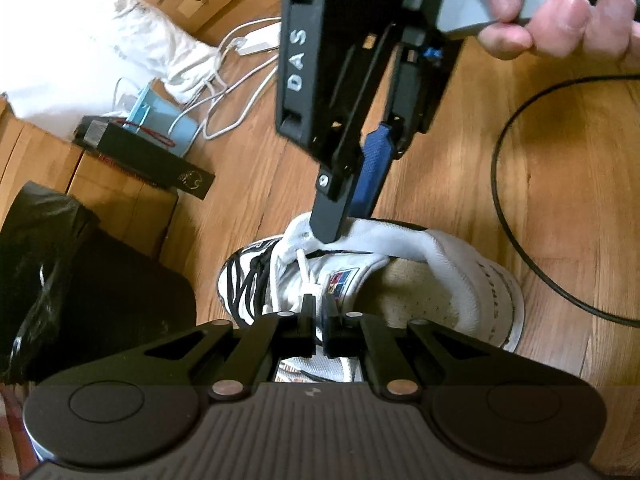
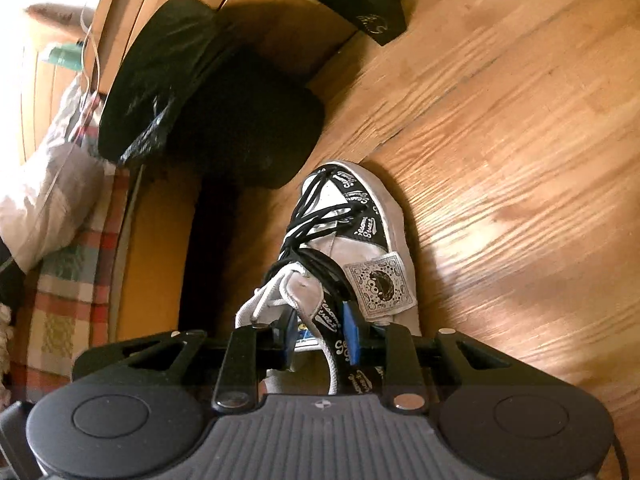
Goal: Lace up shoes with both hands
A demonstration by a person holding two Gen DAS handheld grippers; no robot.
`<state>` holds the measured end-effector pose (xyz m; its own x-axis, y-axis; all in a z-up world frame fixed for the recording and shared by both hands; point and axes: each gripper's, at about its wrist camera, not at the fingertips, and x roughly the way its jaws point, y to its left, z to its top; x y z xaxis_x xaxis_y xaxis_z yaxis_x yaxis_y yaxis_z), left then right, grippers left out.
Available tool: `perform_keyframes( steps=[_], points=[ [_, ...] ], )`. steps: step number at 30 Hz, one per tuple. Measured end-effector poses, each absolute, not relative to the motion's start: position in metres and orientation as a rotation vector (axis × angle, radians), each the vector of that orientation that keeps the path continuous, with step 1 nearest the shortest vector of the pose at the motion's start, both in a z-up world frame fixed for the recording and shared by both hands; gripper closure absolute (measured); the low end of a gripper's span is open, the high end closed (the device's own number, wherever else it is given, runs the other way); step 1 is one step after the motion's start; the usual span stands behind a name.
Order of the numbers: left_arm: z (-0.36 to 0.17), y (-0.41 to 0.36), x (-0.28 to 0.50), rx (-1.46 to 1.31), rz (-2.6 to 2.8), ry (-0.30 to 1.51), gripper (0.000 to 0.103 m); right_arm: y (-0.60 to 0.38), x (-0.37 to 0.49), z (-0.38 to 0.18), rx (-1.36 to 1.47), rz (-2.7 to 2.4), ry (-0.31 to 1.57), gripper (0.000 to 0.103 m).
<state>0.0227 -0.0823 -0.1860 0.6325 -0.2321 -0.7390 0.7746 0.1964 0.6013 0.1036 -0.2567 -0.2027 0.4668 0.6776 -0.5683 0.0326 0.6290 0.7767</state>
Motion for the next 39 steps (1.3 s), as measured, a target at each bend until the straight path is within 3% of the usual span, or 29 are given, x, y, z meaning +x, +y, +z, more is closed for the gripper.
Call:
perform_keyframes(
  steps=[6, 9, 10, 14, 23, 26, 28, 39],
  points=[
    [-0.174, -0.076, 0.029, 1.082, -0.746, 0.573, 0.093, -0.253, 0.104, -0.201, 0.785, 0.461, 1.029, 0.074],
    [-0.168, -0.07, 0.031, 1.048, -0.726, 0.55, 0.062, -0.252, 0.105, -0.2, 0.761, 0.462, 1.032, 0.073],
    [-0.166, -0.069, 0.034, 1.022, -0.732, 0.571, 0.061, -0.251, 0.105, -0.199, 0.754, 0.462, 1.034, 0.073],
    [-0.162, -0.069, 0.048, 0.94, -0.747, 0.672, 0.069, -0.252, 0.104, -0.199, 0.746, 0.46, 1.036, 0.073],
    [-0.167, -0.078, 0.074, 0.863, -0.727, 0.837, 0.071, -0.253, 0.105, -0.2, 0.746, 0.468, 1.04, 0.073],
    [-0.17, -0.077, 0.081, 0.833, -0.706, 0.881, 0.08, -0.253, 0.105, -0.199, 0.746, 0.466, 1.041, 0.073],
    [-0.171, -0.074, 0.084, 0.8, -0.711, 0.91, 0.097, -0.252, 0.105, -0.199, 0.742, 0.467, 1.036, 0.072],
    [-0.166, -0.058, 0.07, 0.769, -0.727, 0.827, 0.098, -0.257, 0.104, -0.206, 0.825, 0.462, 1.035, 0.071]
  ],
)
